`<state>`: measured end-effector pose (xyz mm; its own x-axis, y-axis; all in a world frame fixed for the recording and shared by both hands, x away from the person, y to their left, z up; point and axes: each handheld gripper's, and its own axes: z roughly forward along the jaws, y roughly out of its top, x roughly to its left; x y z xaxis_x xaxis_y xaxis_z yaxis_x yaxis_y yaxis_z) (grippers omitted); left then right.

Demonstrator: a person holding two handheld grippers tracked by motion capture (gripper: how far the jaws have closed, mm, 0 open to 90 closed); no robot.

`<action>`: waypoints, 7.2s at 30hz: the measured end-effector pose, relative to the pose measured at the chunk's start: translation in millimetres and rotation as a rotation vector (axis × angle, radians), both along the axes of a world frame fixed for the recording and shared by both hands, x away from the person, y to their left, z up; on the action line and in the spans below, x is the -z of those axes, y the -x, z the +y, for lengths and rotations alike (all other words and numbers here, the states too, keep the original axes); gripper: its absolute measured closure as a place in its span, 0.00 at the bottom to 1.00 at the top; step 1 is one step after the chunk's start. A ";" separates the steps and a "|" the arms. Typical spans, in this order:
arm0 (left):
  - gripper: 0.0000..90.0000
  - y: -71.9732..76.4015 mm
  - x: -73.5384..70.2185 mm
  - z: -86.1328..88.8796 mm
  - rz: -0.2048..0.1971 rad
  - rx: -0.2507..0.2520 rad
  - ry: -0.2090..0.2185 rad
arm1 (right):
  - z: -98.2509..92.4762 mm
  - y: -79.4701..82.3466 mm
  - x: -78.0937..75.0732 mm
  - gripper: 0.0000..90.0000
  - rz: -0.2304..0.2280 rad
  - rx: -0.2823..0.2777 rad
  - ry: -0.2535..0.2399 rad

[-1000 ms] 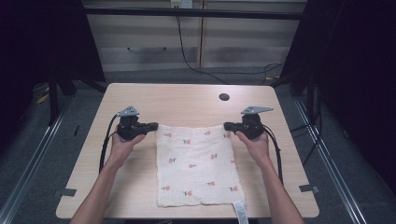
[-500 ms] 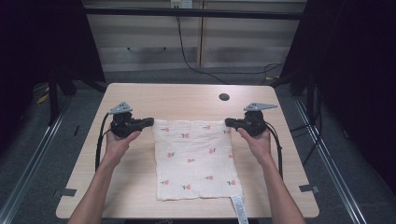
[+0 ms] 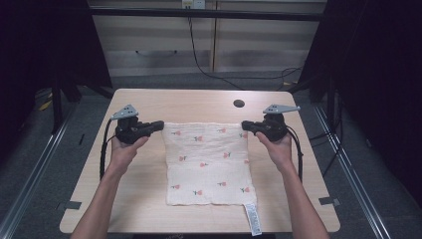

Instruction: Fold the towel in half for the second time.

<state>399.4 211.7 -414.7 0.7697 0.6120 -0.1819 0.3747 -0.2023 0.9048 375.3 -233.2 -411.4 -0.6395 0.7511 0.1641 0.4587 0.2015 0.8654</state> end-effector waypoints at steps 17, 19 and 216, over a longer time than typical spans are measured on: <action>0.98 -6.8 -9.6 -4.9 -0.006 0.017 0.014 | -4.0 -5.8 -20.0 0.96 -0.028 0.011 0.005; 0.98 -3.9 -4.0 -5.0 -0.003 0.024 -0.006 | -5.4 -3.0 -13.4 0.96 -0.017 0.010 0.023; 0.75 13.9 88.7 -35.4 0.210 0.130 -0.233 | -3.9 35.1 89.6 0.95 0.294 -0.068 0.151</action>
